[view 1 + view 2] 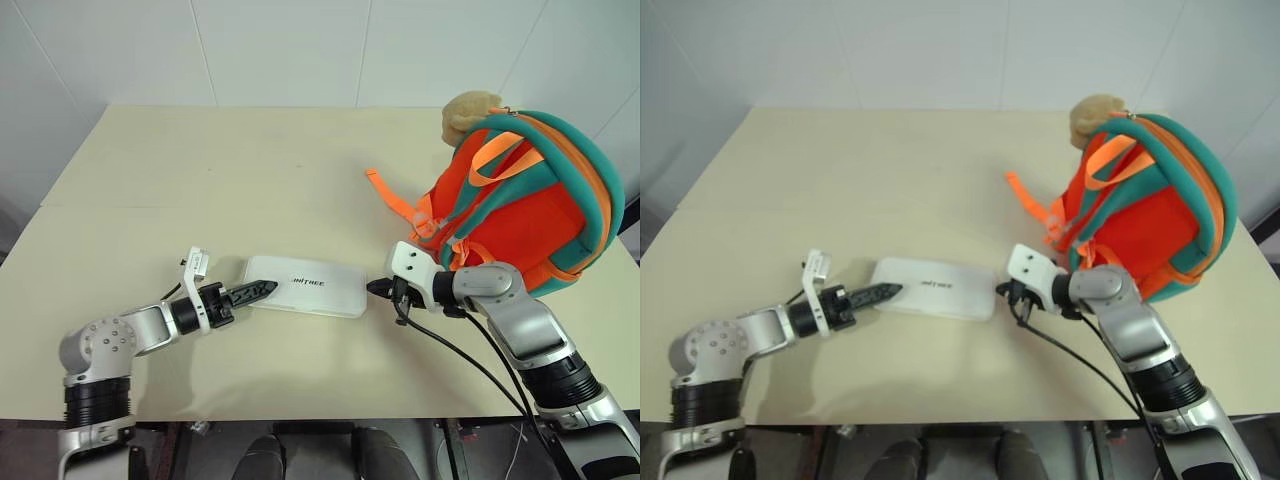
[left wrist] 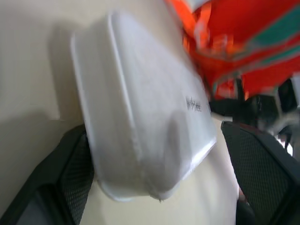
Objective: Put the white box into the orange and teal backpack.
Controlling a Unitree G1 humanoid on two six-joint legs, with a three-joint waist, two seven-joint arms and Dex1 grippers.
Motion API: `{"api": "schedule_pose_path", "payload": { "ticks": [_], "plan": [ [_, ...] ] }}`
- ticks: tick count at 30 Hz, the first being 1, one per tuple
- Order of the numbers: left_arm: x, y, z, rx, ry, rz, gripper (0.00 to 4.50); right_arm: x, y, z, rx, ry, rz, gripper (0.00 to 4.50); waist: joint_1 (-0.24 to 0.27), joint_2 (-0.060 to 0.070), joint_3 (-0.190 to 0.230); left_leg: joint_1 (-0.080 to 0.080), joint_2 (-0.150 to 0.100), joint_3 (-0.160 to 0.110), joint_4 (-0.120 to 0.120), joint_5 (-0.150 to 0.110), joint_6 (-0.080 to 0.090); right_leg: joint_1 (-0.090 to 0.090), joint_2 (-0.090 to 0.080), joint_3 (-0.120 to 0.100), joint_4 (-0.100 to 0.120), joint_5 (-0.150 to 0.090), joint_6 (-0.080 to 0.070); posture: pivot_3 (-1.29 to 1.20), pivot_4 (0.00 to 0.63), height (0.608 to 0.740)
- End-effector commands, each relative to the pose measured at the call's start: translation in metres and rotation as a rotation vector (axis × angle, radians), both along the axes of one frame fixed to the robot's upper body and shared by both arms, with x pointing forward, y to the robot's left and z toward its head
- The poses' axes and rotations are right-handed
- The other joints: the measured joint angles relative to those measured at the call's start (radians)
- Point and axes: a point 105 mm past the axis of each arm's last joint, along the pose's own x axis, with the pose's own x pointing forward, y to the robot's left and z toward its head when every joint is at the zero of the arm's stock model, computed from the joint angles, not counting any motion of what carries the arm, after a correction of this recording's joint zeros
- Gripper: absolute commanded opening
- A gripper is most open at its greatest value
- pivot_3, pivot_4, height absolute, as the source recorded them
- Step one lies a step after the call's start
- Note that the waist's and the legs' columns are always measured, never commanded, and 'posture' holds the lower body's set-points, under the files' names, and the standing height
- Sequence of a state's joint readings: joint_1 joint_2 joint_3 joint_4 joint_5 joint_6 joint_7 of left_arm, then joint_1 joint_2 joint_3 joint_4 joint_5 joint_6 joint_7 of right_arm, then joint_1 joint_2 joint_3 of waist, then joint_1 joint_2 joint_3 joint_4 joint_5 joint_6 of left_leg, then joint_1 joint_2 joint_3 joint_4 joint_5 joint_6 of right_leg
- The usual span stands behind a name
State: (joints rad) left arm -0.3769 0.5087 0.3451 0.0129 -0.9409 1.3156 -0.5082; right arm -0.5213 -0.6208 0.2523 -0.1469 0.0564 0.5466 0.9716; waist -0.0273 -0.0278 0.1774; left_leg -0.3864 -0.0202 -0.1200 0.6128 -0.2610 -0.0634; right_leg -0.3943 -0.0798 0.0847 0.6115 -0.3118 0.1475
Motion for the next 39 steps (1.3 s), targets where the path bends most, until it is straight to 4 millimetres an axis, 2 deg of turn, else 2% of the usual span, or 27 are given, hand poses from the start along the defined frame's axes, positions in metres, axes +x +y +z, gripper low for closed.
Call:
{"api": "schedule_pose_path", "payload": {
  "ticks": [1, 4, 9, 12, 16, 25, 37, 39],
  "plan": [
    [0.002, 0.013, -0.004, -0.051, 0.111, 0.030, 4.32, -0.001, 0.006, 0.013, 0.018, -0.048, 0.040, 0.12, 0.000, 0.000, 0.000, 0.000, 0.000, 0.000, 0.000, 0.000, 0.000, 0.000, 0.000, 0.000, 0.000, 0.000, 0.000, 0.00, 0.150, 0.740],
    [0.015, 0.028, 0.005, -0.149, 0.145, 0.093, 4.32, -0.001, 0.009, 0.014, 0.022, -0.048, 0.047, 0.12, 0.000, 0.000, 0.000, 0.000, 0.000, -0.001, 0.000, 0.000, 0.000, 0.000, 0.000, -0.001, 0.001, 0.000, 0.000, 0.00, 0.150, 0.740],
    [0.030, 0.041, 0.008, -0.226, 0.186, 0.141, 4.32, 0.000, 0.009, 0.014, 0.022, -0.048, 0.053, 0.12, 0.000, 0.000, 0.000, 0.000, 0.000, -0.001, 0.000, 0.000, -0.001, -0.001, 0.000, -0.002, 0.002, 0.000, 0.000, 0.00, 0.150, 0.740],
    [0.038, 0.044, 0.006, -0.204, 0.171, 0.164, 4.32, 0.000, 0.008, 0.015, 0.021, -0.050, 0.053, 0.12, 0.000, 0.000, 0.000, 0.000, 0.000, -0.001, 0.000, 0.001, -0.001, -0.001, 0.000, -0.002, 0.002, 0.000, 0.000, 0.00, 0.150, 0.740],
    [0.043, 0.038, 0.013, -0.199, 0.114, 0.138, 4.32, 0.000, 0.006, 0.016, 0.019, -0.053, 0.047, 0.12, 0.000, 0.000, 0.000, 0.000, 0.000, -0.001, 0.000, 0.002, -0.003, -0.001, 0.000, -0.001, 0.002, 0.000, 0.000, 0.00, 0.150, 0.740],
    [0.040, 0.012, 0.006, -0.233, 0.175, 0.004, 4.32, -0.001, 0.006, 0.016, 0.022, -0.056, 0.043, 0.12, 0.002, 0.000, 0.000, 0.000, 0.000, -0.001, 0.000, 0.002, -0.003, -0.001, 0.000, -0.001, 0.001, 0.000, 0.000, 0.00, 0.150, 0.740],
    [0.051, -0.002, 0.010, -0.273, 0.146, -0.020, 4.32, -0.001, 0.008, 0.017, 0.027, -0.056, 0.043, 0.12, 0.002, 0.000, 0.000, 0.000, 0.000, -0.001, 0.000, 0.002, -0.003, 0.000, 0.000, -0.002, 0.002, 0.000, 0.000, 0.00, 0.150, 0.740],
    [0.054, -0.001, 0.009, -0.277, 0.145, -0.002, 3.94, -0.001, 0.007, 0.017, 0.028, -0.056, 0.042, 0.12, 0.002, 0.000, 0.000, 0.000, 0.000, -0.001, 0.000, 0.002, -0.003, 0.000, 0.000, -0.002, 0.002, 0.000, 0.000, 0.00, 0.150, 0.740]
  ]
}}
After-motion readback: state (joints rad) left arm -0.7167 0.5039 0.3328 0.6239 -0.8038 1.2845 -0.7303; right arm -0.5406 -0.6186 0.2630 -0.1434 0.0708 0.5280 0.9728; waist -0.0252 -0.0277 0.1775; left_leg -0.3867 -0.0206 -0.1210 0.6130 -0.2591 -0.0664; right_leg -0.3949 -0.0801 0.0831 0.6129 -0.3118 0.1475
